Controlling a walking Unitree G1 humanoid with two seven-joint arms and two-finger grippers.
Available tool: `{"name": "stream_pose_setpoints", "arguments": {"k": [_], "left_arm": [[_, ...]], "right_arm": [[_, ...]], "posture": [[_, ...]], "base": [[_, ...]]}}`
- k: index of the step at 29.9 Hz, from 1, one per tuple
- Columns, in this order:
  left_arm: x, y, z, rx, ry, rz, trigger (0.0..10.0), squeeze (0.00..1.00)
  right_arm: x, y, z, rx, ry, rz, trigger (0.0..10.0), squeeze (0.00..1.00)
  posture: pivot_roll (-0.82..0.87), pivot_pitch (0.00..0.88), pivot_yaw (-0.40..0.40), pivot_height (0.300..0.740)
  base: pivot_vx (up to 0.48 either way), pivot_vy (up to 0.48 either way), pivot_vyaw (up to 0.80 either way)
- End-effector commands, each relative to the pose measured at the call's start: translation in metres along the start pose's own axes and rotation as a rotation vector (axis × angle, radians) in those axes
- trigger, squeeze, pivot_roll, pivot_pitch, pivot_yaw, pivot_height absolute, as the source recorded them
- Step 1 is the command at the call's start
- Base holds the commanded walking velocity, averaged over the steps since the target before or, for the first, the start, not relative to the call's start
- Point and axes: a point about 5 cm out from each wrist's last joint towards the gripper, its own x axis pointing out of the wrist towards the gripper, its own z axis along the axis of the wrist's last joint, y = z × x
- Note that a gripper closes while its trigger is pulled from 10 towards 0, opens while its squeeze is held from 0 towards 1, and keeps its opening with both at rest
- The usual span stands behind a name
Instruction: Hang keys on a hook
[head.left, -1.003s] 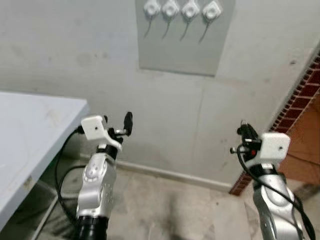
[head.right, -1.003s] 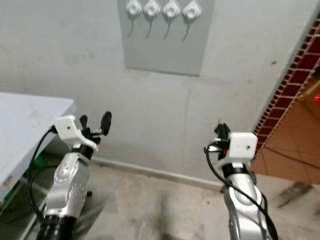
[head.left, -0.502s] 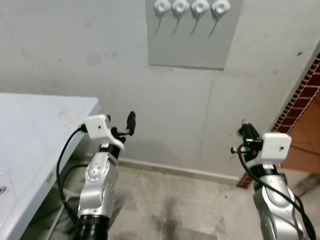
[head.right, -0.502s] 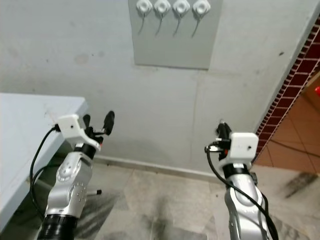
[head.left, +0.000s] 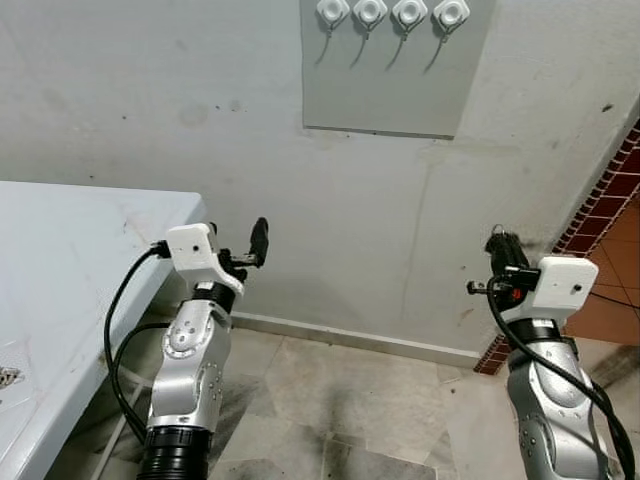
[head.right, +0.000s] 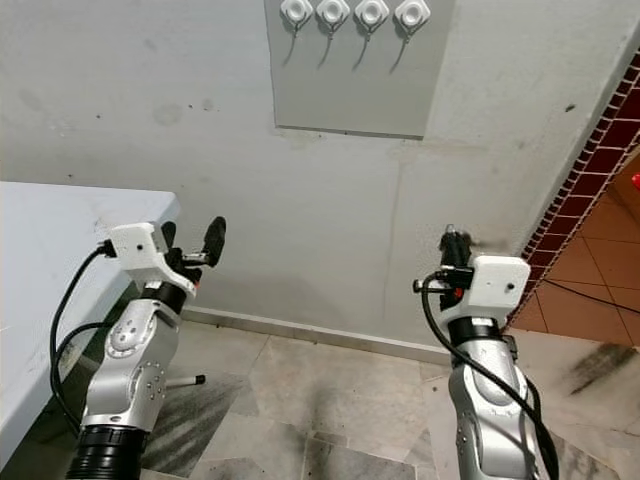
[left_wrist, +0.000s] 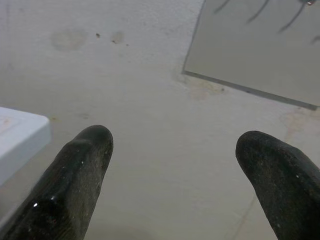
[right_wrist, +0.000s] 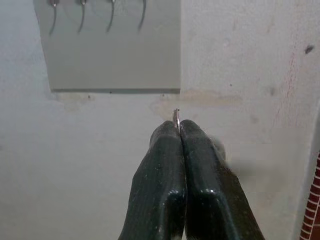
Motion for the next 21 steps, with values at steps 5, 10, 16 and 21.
{"name": "stream_pose_setpoints", "arguments": {"k": [5,10,16,21], "left_arm": [[0.0017,-0.0013,0.0087,0.022,-0.015,-0.020,10.0,0.00],[0.0019,-0.0026,0.0092,0.024,-0.016,-0.029,10.0,0.00],[0.0023,-0.0038,0.0108,0.029,-0.020,-0.041,10.0,0.00],[0.0028,-0.0041,0.0112,0.031,-0.020,-0.045,10.0,0.00]], "right_arm": [[0.0040,0.0029,0.0151,0.021,-0.069,0.005,10.0,0.00],[0.0036,0.0038,0.0168,0.025,-0.076,0.008,10.0,0.00],[0.0035,0.0052,0.0184,0.031,-0.086,0.010,10.0,0.00],[0.0040,0.0061,0.0202,0.034,-0.093,0.010,10.0,0.00]], "posture": [[-0.07,0.000,0.035,0.740],[-0.07,0.000,0.036,0.740],[-0.07,0.000,0.036,0.740],[-0.07,0.000,0.037,0.740]], "base": [[0.000,0.000,0.00],[0.102,0.000,0.00],[0.288,0.000,0.00],[0.305,0.000,0.00]]}}
